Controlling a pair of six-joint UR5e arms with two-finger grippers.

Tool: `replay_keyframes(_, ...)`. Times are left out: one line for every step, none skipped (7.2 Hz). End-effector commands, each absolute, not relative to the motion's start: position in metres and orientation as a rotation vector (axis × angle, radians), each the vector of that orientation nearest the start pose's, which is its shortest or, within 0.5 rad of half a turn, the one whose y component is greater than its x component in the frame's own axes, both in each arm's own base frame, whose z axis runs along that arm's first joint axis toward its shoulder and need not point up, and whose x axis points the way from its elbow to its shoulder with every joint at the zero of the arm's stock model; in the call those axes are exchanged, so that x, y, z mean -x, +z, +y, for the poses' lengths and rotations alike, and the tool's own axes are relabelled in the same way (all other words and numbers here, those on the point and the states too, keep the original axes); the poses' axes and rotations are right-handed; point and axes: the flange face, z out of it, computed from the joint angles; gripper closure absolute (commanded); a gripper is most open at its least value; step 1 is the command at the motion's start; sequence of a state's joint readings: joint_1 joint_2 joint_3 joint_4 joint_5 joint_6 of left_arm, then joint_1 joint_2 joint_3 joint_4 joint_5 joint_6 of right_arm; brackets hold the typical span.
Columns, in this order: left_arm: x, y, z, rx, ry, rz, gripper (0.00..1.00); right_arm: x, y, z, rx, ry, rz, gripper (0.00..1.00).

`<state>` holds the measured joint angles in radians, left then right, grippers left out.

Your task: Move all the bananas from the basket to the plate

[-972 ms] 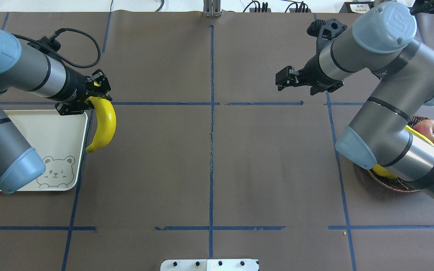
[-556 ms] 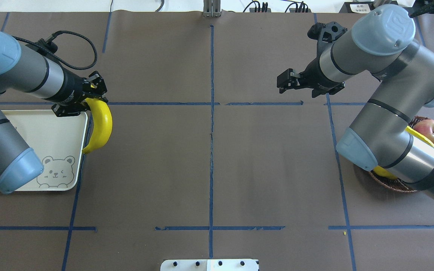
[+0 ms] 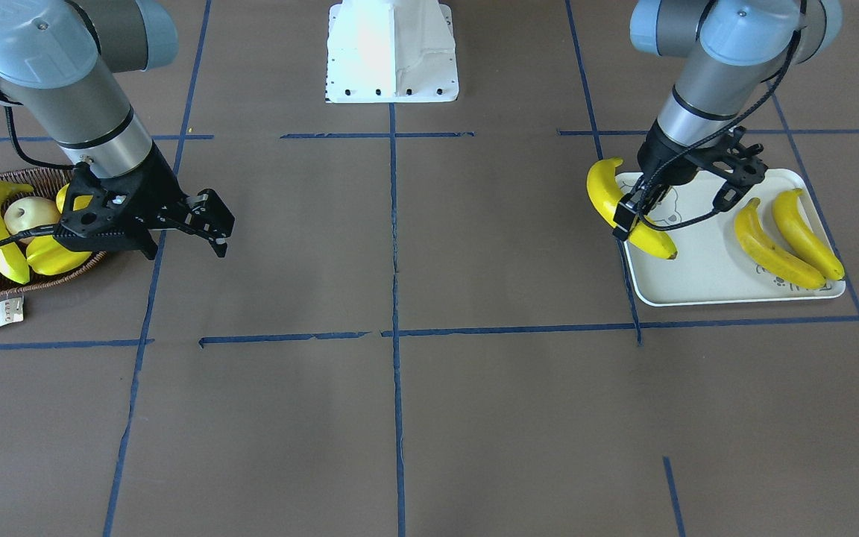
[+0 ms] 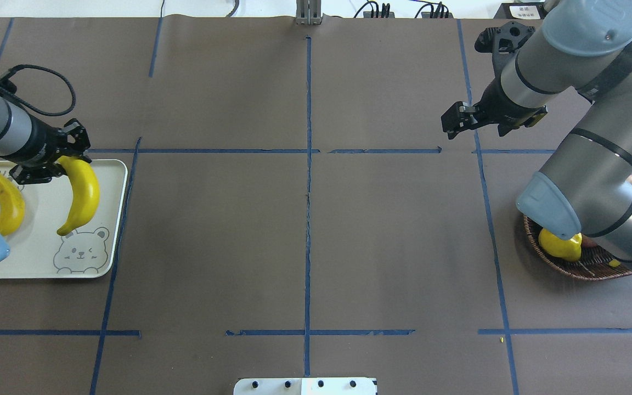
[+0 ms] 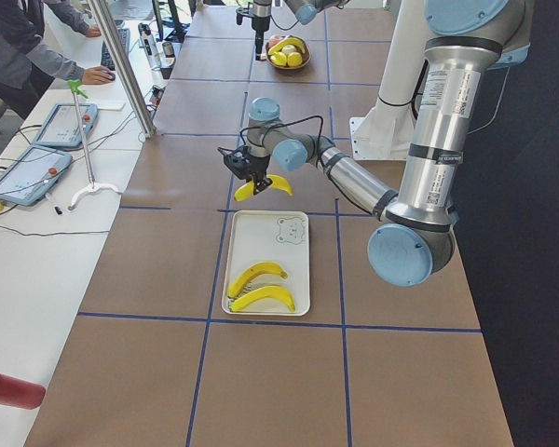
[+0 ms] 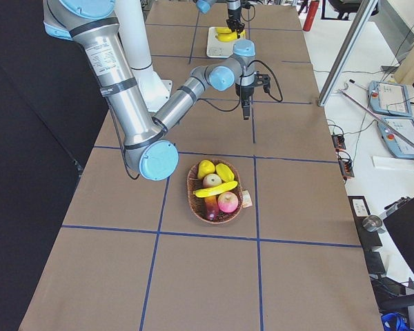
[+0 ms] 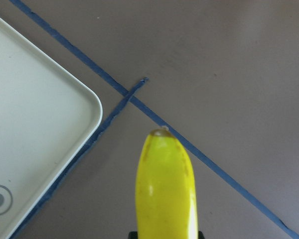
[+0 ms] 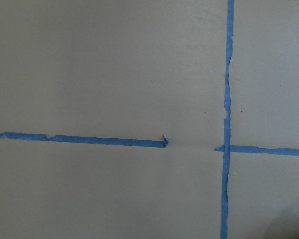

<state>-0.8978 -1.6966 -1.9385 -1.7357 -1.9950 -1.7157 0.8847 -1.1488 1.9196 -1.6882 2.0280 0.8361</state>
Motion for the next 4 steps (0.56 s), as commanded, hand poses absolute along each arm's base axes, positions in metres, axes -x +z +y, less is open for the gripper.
replay_keyframes(-0.230,0.479,-0.472,0.172,-0.902,0.679,1.00,0.291,0.292,-0.515,-0.169,-0.022,-0.754,0.01)
replay_keyframes(-0.221,0.500,-0.482,0.159,-0.866,0.651,1.00,0.282,0.298,-0.520,-0.188,-0.054,-0.740,0.01)
replay_keyframes(-0.221,0.512,-0.484,0.165,-0.857,0.635,1.00,0.265,0.305,-0.532,-0.205,-0.081,-0.728,0.01)
replay_keyframes(-0.220,0.519,-0.488,0.187,-0.836,0.642,0.96,0.245,0.316,-0.544,-0.210,-0.104,-0.723,0.01)
